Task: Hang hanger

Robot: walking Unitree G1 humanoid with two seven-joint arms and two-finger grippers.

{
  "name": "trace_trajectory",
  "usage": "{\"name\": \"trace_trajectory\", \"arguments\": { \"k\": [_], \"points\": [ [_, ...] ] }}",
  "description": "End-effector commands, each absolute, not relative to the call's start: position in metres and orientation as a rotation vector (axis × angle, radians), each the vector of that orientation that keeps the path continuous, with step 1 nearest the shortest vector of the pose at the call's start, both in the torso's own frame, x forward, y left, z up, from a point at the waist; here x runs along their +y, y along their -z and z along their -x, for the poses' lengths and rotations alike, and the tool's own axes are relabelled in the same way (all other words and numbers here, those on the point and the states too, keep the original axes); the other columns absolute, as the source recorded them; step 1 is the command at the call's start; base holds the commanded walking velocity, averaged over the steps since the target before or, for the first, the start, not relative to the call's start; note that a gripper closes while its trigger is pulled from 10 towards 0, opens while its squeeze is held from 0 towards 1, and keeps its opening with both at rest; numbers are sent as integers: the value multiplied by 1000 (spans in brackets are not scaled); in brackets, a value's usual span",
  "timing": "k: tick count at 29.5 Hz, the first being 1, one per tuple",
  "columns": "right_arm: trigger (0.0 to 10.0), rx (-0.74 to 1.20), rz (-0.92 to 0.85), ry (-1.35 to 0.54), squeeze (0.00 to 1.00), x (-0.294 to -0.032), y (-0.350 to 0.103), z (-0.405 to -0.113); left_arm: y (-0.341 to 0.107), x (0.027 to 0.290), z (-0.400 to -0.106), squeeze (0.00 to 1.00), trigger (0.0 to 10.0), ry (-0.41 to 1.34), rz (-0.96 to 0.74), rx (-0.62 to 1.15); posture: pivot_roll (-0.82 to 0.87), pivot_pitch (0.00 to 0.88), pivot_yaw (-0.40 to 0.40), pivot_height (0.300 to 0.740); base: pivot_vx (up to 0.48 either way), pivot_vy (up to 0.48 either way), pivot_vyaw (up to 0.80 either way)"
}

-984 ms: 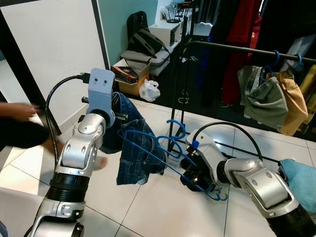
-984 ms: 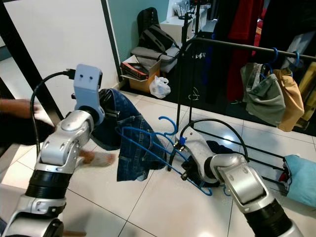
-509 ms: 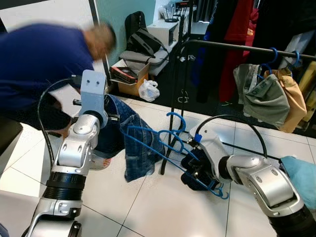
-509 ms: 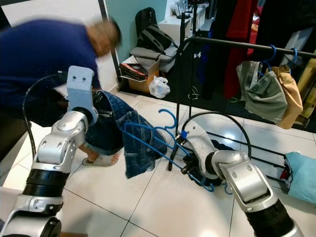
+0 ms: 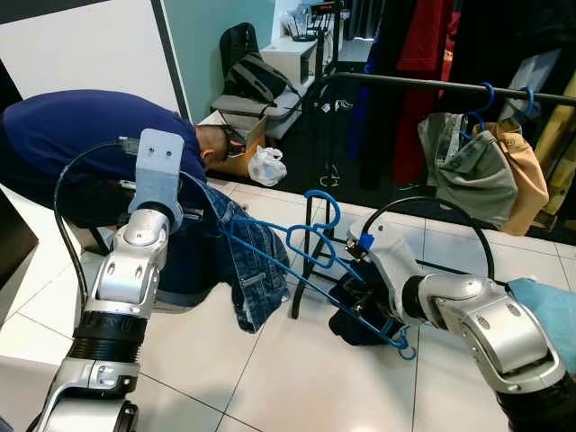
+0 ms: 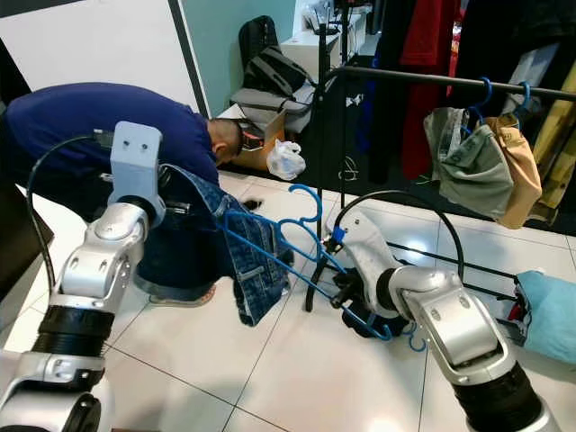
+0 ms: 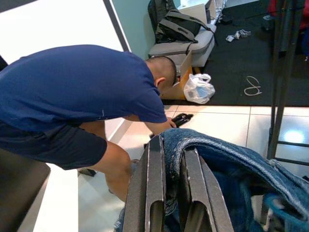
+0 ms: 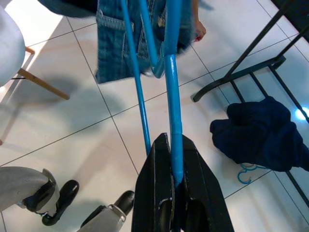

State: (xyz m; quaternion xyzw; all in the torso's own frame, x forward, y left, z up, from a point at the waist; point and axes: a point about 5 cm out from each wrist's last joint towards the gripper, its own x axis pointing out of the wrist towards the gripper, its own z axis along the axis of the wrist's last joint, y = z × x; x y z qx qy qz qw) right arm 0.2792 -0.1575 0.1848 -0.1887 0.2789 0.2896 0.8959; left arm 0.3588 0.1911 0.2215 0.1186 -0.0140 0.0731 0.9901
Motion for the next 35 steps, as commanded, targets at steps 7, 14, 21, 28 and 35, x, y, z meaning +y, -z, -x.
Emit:
{"name": "trace_trajectory", "arguments": {
  "k": [7,14,21,28,35],
  "points": [
    [10000,620,394,-624,0,-167,-182,-268,-239,208,-359,0,10000,-218,-271,-100,-126,0,79,740,0,0,0],
    [10000,626,377,-557,0,-174,-178,-274,-254,187,-356,0,10000,-66,-134,-208,-121,0,76,740,0,0,0],
    [10000,618,370,-526,0,-172,-174,-281,-269,144,-344,0,10000,216,-118,-324,-100,0,64,740,0,0,0],
    [10000,565,353,-413,0,-181,-181,-294,-257,144,-342,0,10000,247,-227,-294,-101,0,68,740,0,0,0],
    [10000,479,323,-289,0,-191,-195,-305,-244,173,-348,0,10000,114,-354,-220,-103,0,69,740,0,0,0]
  ]
}}
